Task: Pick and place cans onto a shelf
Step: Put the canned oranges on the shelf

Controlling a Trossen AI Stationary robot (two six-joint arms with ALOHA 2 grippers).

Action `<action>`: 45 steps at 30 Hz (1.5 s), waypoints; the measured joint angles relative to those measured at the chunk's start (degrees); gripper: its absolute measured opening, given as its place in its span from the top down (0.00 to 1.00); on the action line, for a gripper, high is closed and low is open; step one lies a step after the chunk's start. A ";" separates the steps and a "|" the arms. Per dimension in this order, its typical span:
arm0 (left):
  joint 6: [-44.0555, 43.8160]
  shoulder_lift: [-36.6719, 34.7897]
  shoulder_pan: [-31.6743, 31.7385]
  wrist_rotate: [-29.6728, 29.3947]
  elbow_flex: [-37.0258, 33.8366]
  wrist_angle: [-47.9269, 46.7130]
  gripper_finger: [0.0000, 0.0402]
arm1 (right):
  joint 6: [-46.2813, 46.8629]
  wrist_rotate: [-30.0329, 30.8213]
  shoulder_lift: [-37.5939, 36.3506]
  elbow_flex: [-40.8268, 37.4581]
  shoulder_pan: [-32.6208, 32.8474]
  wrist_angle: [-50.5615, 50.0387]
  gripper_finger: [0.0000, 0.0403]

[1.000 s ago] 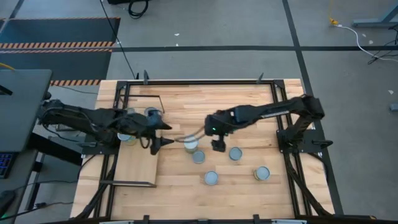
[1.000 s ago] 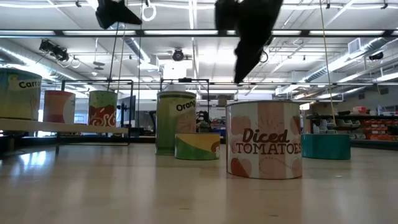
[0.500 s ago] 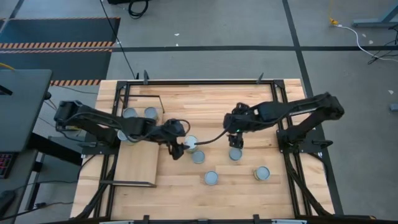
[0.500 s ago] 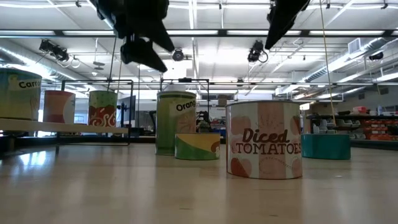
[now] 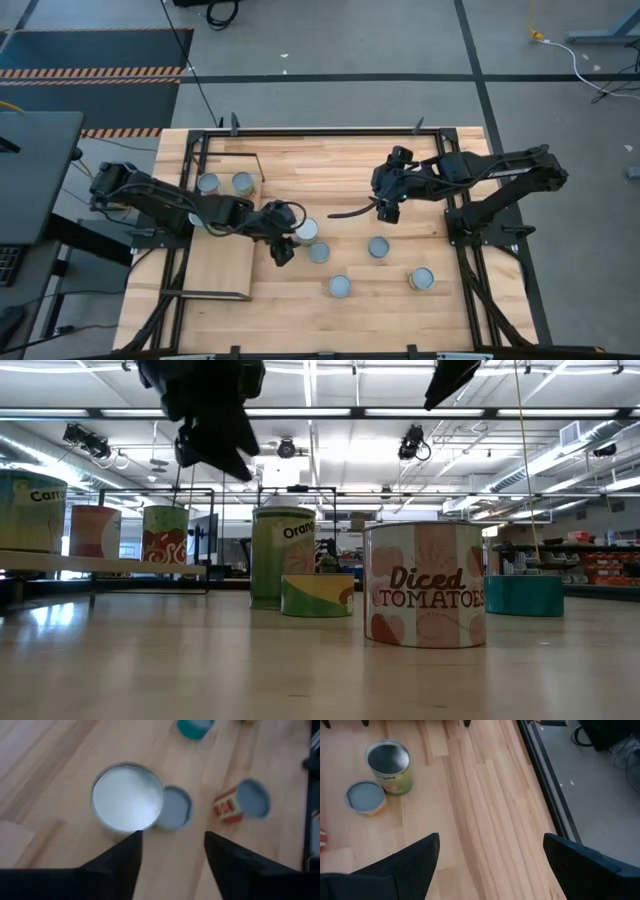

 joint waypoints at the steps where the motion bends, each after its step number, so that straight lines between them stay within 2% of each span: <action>1: 0.93 0.39 0.40 0.24 0.03 0.21 0.40 | 0.00 0.13 0.00 0.00 -0.18 -0.08 0.10; 8: 11.00 3.99 2.79 0.18 0.02 -3.04 0.09 | 0.42 0.18 0.50 0.00 -1.65 -0.40 0.10; 12: 14.83 6.59 4.09 0.14 0.00 -3.79 0.01 | 0.61 -0.29 0.55 0.00 -2.84 -0.19 0.10; 19: 14.84 10.49 6.73 0.00 0.00 0.86 0.02 | 1.66 -2.06 0.57 0.00 -5.21 0.37 0.10; 28: 16.45 13.60 7.08 0.22 0.12 12.71 0.02 | 2.12 -5.42 0.58 0.00 -7.84 0.59 0.10; 36: 17.42 15.77 7.82 1.07 0.13 14.55 0.03 | 3.66 -7.25 0.59 0.01 -7.99 0.32 0.10; 39: 16.60 15.75 7.46 0.87 0.11 14.55 0.07 | 3.96 -7.61 0.58 0.02 -7.84 0.10 0.10; 41: 16.05 15.46 6.87 0.13 0.77 13.83 0.13 | 4.78 -7.76 0.59 0.02 -7.80 -0.06 0.10; 43: 17.20 15.28 6.25 -0.82 2.04 12.06 0.21 | 5.14 -7.78 0.59 0.02 -7.80 -0.12 0.10; 45: 17.63 15.26 5.68 -2.90 4.45 7.09 0.23 | 5.17 -7.77 0.59 0.02 -7.66 -0.11 0.10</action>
